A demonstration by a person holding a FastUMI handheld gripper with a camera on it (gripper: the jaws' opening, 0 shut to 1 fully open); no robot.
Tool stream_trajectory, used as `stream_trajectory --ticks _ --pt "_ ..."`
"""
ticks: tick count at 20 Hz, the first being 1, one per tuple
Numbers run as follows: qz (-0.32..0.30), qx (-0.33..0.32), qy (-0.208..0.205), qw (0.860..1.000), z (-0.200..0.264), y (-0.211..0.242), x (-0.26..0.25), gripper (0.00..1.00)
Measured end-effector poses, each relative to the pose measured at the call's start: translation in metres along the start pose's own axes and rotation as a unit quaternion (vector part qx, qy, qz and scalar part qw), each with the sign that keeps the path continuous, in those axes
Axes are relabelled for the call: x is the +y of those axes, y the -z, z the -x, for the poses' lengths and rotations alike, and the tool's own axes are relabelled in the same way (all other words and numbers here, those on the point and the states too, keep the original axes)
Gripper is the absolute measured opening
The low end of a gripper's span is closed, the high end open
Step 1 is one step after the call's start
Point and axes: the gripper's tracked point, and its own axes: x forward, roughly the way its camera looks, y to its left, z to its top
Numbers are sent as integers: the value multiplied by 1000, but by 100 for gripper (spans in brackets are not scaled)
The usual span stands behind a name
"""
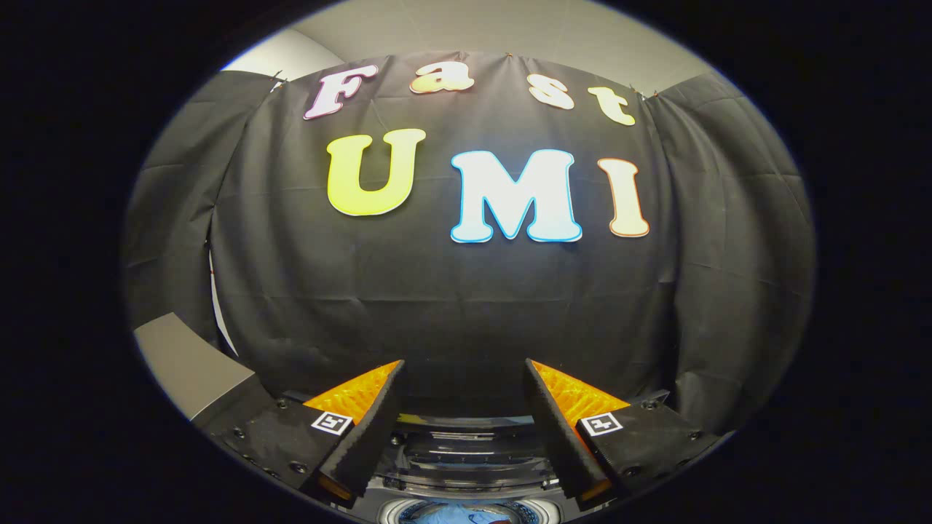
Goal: Put the clothes into the washing machine and then close the washing machine lid.
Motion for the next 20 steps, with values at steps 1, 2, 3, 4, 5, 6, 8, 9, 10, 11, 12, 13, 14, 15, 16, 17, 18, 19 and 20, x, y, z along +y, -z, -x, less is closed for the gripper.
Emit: stream_trajectory --ticks 1,2,3,4,5,6,8,9,10,11,12,13,14,15,16,17,18,19,20 --pt "-3 3 1 1000 -5 1 -2 98" --pt "-6 8 3 1000 -10 3 -5 98" --pt "-10 13 4 1000 -16 6 -7 98" --pt "-14 19 3 1000 -24 10 -7 98" --pt "-16 24 1 1000 -27 13 -7 98" --pt "-15 30 3 999 -31 17 -10 98" --pt "-13 40 0 999 -36 24 -9 98" --pt "-10 42 1 999 -37 27 -8 98" --pt "-10 45 1 999 -40 30 -9 98" --pt "-12 54 -1 998 -41 37 -8 98" --pt "-22 40 0 999 -39 32 -8 99" --pt "-27 41 -1 999 -40 32 -8 99" --pt "-23 29 -2 999 -38 32 -7 98" --pt "-19 28 -2 999 -37 35 -7 98" --pt "-20 19 -2 1000 -33 33 -7 98" --pt "-23 17 -3 1000 -31 34 -7 98" --pt "-23 10 -3 1000 -30 33 -6 98" --pt "-23 4 -3 1000 -26 33 -7 98" --pt "-22 0 -5 1000 -22 33 -7 98"
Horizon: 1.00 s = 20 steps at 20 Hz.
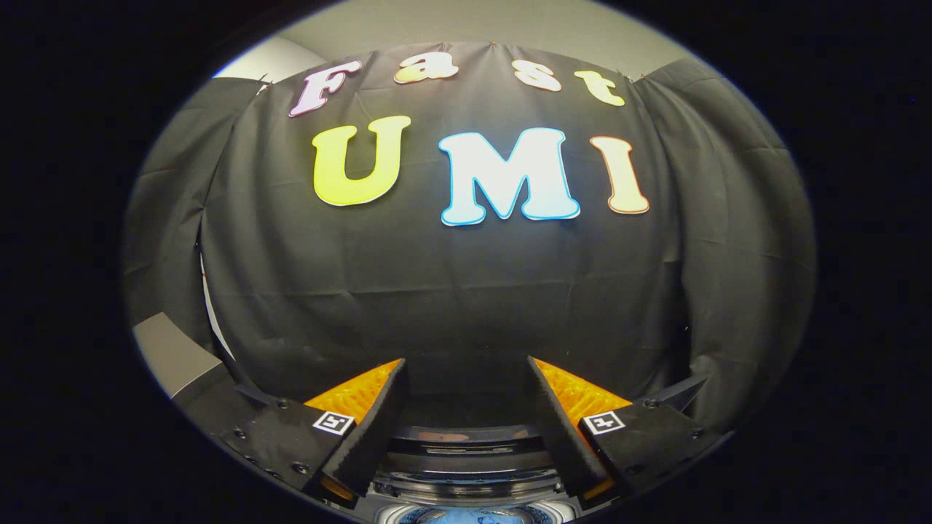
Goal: Put the clothes into the washing machine and then close the washing machine lid.
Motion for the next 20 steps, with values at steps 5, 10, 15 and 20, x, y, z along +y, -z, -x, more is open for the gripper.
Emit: stream_trajectory --ticks 5,10,15,20 --pt "0 -14 -3 1000 20 2 0 98" --pt "2 -15 -2 1000 36 8 0 98" --pt "4 -13 -3 1000 57 15 0 98" --pt "5 -10 -3 1000 75 22 0 98"
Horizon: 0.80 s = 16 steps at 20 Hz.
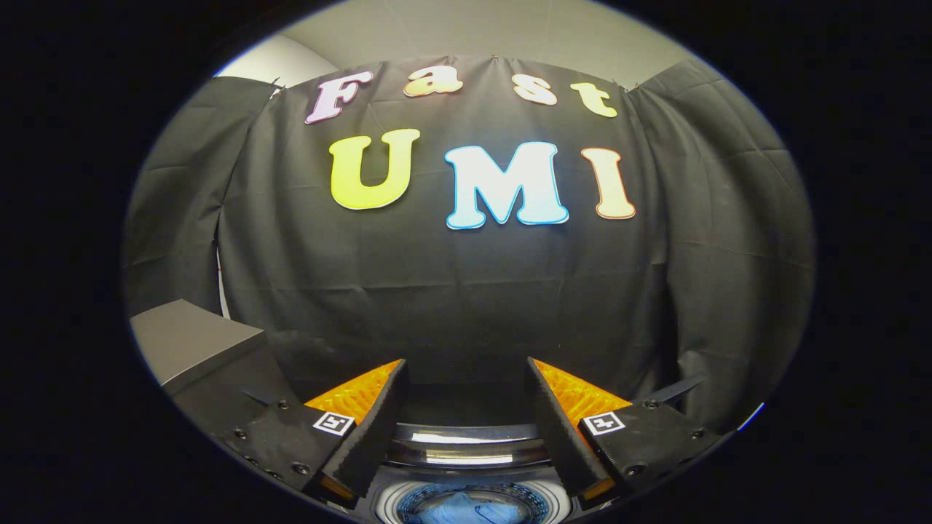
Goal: Put the clothes into the washing machine and then close the washing machine lid.
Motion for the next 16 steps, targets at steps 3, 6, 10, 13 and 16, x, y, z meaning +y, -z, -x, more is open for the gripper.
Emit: stream_trajectory --ticks 3,6,10,13,16 --pt "1 3 0 1000 9 5 0 98" --pt "2 6 -2 1000 19 12 0 98" --pt "4 13 -5 1000 30 20 0 98" --pt "5 18 -7 1000 38 26 1 98" --pt "6 25 -10 1000 46 35 1 98"
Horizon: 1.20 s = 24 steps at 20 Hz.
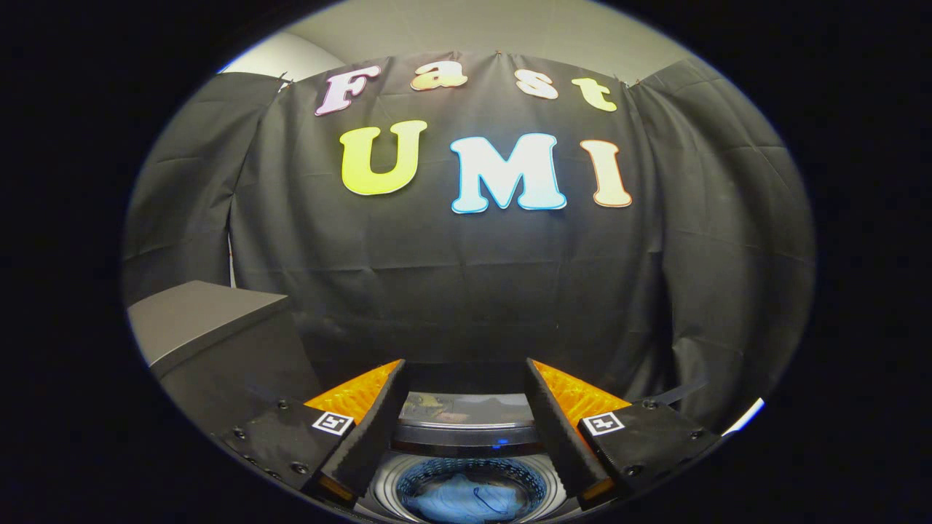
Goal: Put the clothes into the washing machine and then close the washing machine lid.
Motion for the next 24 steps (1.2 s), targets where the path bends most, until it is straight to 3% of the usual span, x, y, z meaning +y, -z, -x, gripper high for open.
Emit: stream_trajectory --ticks 13,19,24 --pt "1 66 -8 998 36 77 9 98" --pt "2 46 -12 999 54 57 22 99" --pt "-1 12 -9 1000 100 22 37 99"
